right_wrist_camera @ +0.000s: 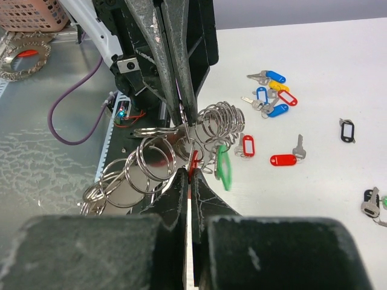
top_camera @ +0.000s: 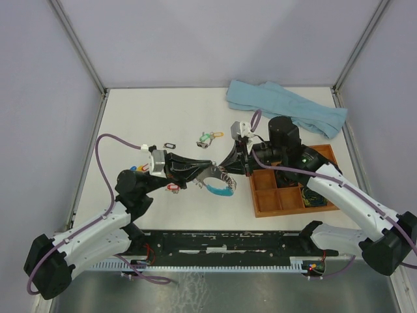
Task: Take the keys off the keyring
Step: Remove the key from the keyring.
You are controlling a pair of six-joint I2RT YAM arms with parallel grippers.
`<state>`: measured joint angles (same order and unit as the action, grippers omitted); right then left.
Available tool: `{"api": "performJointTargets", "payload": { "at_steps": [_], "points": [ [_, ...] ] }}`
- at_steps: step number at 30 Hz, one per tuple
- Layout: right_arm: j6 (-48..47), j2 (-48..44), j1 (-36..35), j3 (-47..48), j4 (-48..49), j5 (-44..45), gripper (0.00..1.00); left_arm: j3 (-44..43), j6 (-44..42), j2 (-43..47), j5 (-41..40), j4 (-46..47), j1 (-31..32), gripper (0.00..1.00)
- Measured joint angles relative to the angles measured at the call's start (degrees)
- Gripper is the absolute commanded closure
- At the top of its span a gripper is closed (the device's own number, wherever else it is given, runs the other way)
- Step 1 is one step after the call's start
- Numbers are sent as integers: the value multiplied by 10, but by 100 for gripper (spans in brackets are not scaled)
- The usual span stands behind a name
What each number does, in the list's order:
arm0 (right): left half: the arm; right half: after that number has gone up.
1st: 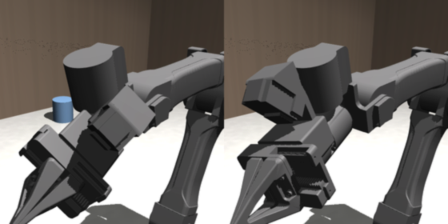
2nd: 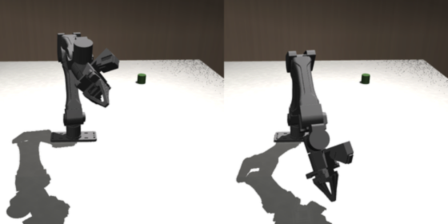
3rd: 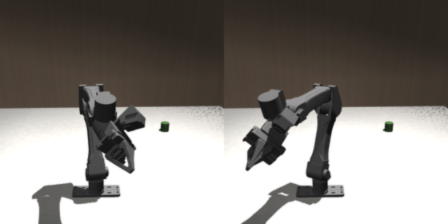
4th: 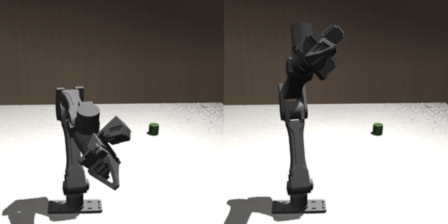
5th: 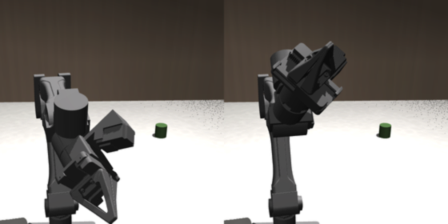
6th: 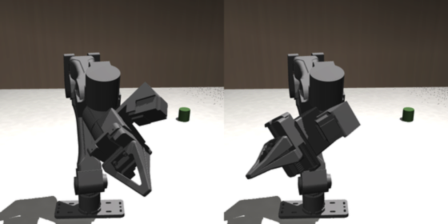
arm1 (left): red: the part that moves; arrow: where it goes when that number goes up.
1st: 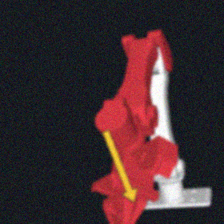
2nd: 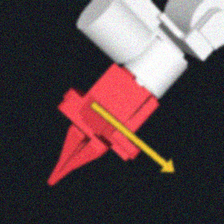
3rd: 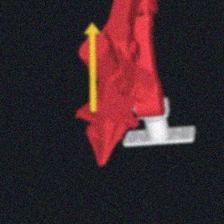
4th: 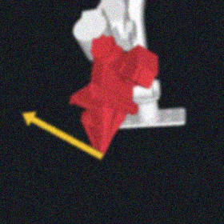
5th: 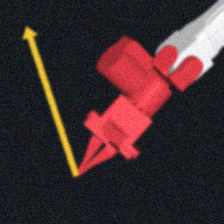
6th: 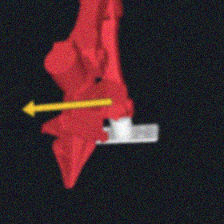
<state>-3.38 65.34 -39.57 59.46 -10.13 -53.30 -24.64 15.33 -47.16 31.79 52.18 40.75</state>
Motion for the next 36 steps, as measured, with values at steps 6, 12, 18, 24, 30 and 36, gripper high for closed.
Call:
{"api": "performJointTargets", "payload": {
  "at_steps": [6,12,18,24,30,36],
  "points": [
    [-38,-2,10,26,-57,9,99,0,-2,8,2,-14,0,97],
    [-74,-7,14,42,-100,24,99,1,-3,8,3,-29,-4,97],
    [-107,-10,14,54,-132,33,99,6,-3,6,4,-33,-7,97],
    [-123,-16,14,60,-148,41,99,6,-3,-3,12,-37,-12,97],
    [-124,-16,14,60,-155,50,99,6,-18,-6,18,-58,-12,97],
    [-130,-16,14,61,-174,61,99,-18,-61,-9,38,-126,-13,97]
  ]
}}
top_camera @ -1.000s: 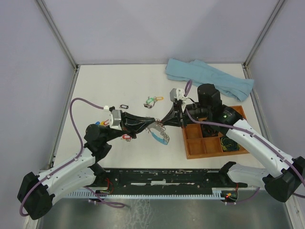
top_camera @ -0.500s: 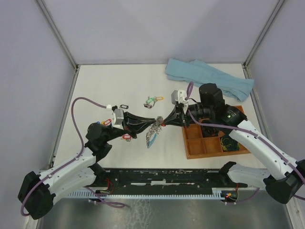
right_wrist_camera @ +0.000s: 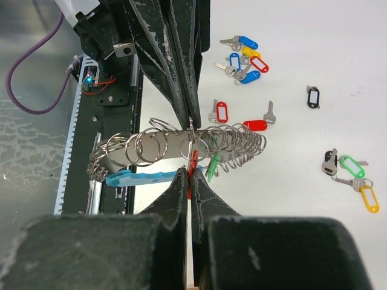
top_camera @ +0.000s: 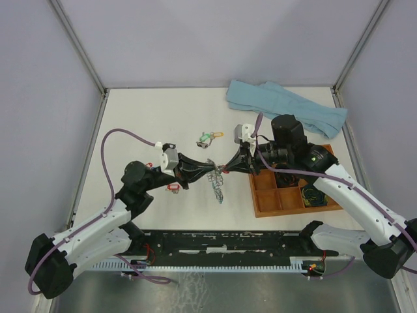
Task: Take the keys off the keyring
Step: Remove the key from the keyring.
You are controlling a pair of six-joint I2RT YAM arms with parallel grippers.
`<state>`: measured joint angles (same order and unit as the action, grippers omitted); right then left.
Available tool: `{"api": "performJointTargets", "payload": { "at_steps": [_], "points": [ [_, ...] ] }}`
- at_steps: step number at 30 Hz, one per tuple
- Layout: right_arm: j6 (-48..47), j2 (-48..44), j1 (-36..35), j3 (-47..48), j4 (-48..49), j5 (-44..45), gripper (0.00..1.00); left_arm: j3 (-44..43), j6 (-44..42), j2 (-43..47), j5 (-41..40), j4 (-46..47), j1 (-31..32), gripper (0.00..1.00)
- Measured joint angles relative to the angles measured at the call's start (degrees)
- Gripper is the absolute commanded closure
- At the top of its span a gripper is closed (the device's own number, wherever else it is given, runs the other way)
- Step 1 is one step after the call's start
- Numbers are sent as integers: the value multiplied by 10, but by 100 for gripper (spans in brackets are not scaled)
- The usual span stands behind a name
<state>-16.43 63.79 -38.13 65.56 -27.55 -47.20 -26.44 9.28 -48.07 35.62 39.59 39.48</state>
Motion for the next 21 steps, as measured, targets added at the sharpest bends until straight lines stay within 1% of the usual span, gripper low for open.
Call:
{"api": "performJointTargets", "payload": {
  "at_steps": [5,21],
  "points": [
    [-6,0,0,2,-8,10,99,-17,-24,0,11,-38,0,97],
    [-46,0,-2,3,-31,23,99,-31,-28,-7,64,-53,-12,97]
  ]
}}
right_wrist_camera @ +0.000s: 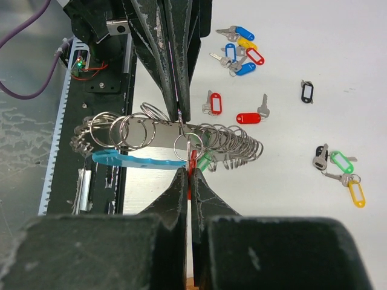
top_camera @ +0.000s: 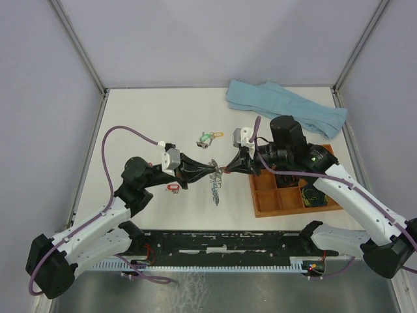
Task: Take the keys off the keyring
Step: Remove the key from the keyring.
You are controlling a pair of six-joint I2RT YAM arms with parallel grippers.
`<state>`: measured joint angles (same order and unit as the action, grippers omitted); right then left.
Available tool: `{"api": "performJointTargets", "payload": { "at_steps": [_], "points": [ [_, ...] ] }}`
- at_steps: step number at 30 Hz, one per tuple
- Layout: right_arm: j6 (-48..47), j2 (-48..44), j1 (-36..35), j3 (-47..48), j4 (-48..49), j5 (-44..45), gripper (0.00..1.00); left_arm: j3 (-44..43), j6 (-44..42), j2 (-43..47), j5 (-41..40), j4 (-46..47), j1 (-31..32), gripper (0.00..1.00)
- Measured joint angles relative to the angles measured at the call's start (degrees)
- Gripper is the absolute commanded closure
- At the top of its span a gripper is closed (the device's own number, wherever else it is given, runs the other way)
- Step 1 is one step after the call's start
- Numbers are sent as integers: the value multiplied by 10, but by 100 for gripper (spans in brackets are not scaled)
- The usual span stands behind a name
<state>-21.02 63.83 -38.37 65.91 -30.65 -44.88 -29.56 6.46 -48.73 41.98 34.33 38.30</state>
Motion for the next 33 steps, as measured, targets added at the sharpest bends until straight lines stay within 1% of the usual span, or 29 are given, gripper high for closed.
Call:
{"api": "performJointTargets", "payload": {
  "at_steps": [9,15,33],
  "points": [
    [-27,6,-2,10,-14,-3,98,-11,0,-1,27,-17,-8,97],
    [-35,9,-2,10,-16,-7,98,-13,1,-5,39,-12,-12,97],
    [-44,18,-10,10,-20,-19,98,15,92,-29,44,121,-14,97]
  ]
}}
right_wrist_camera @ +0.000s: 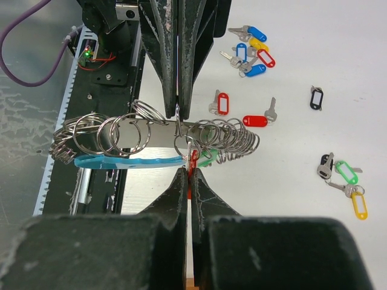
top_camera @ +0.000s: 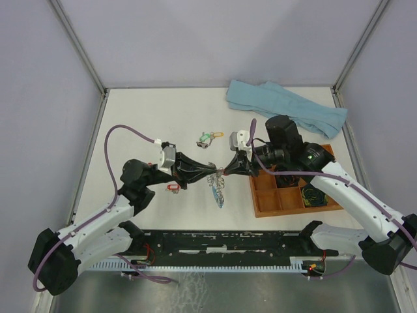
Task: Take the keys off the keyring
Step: Remove the key from the keyring.
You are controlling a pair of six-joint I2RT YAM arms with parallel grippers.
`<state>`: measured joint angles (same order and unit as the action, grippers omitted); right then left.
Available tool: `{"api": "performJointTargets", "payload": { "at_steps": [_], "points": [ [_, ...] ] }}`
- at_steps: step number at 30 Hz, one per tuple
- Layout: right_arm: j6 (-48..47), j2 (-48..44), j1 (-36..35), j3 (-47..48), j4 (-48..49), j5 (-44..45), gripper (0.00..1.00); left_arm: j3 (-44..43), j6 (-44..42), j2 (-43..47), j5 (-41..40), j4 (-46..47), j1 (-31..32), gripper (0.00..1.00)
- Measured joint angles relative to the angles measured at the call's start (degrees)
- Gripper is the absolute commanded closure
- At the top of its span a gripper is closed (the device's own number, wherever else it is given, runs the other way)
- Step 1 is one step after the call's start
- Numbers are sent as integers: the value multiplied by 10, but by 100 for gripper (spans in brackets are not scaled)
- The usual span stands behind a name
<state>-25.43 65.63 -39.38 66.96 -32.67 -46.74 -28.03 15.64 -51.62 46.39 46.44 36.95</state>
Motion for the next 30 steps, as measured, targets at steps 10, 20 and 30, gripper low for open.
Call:
{"api": "performJointTargets", "payload": {
  "at_steps": [10,20,30],
  "points": [
    [-9,8,-7,2,-13,-4,98,26,36,-18,-13,73,3,97],
    [-19,18,-18,4,-28,-1,98,45,50,-35,-37,122,14,97],
    [-20,32,-29,5,-30,11,98,73,58,-49,-85,172,33,97]
  ]
}}
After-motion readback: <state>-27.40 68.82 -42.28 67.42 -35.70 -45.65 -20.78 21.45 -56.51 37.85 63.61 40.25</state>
